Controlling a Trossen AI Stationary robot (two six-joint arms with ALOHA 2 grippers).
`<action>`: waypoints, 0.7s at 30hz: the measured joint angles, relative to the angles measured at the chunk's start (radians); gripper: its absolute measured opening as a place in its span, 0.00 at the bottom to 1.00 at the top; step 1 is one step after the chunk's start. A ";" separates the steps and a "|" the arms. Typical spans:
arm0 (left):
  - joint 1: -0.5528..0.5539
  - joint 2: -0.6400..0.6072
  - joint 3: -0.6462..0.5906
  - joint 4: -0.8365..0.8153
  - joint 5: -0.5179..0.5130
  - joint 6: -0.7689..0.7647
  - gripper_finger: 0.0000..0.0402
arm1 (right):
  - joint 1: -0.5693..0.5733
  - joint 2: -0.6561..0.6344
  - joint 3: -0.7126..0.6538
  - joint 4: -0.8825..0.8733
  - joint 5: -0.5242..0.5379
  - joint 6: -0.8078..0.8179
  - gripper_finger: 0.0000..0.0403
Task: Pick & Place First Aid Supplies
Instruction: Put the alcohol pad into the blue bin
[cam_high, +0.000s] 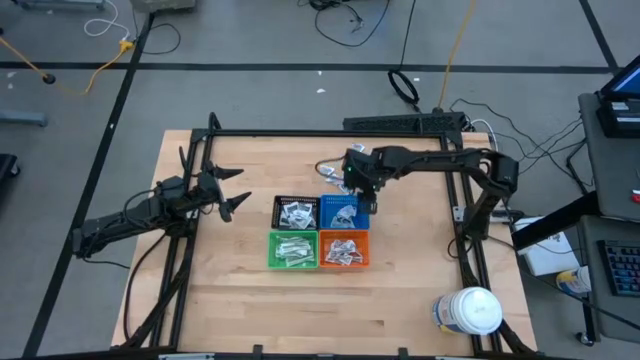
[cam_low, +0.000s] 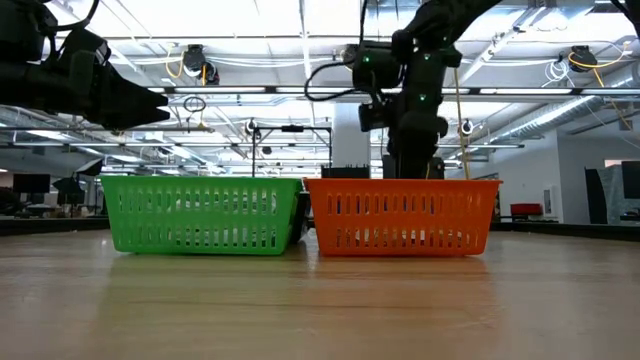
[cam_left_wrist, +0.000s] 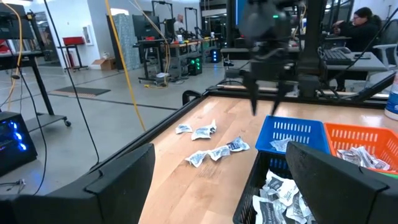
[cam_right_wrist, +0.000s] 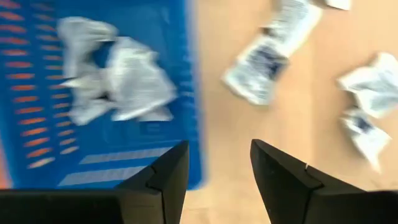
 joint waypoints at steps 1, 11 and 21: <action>0.000 0.000 0.000 0.000 0.000 0.000 0.91 | -0.019 0.000 0.000 0.003 0.009 -0.003 0.41; 0.000 0.000 0.000 0.000 0.000 0.000 0.91 | -0.193 0.000 0.000 0.141 0.085 -0.008 0.41; 0.000 0.000 0.000 0.000 0.000 0.000 0.91 | -0.348 0.000 0.000 0.187 0.079 -0.003 0.40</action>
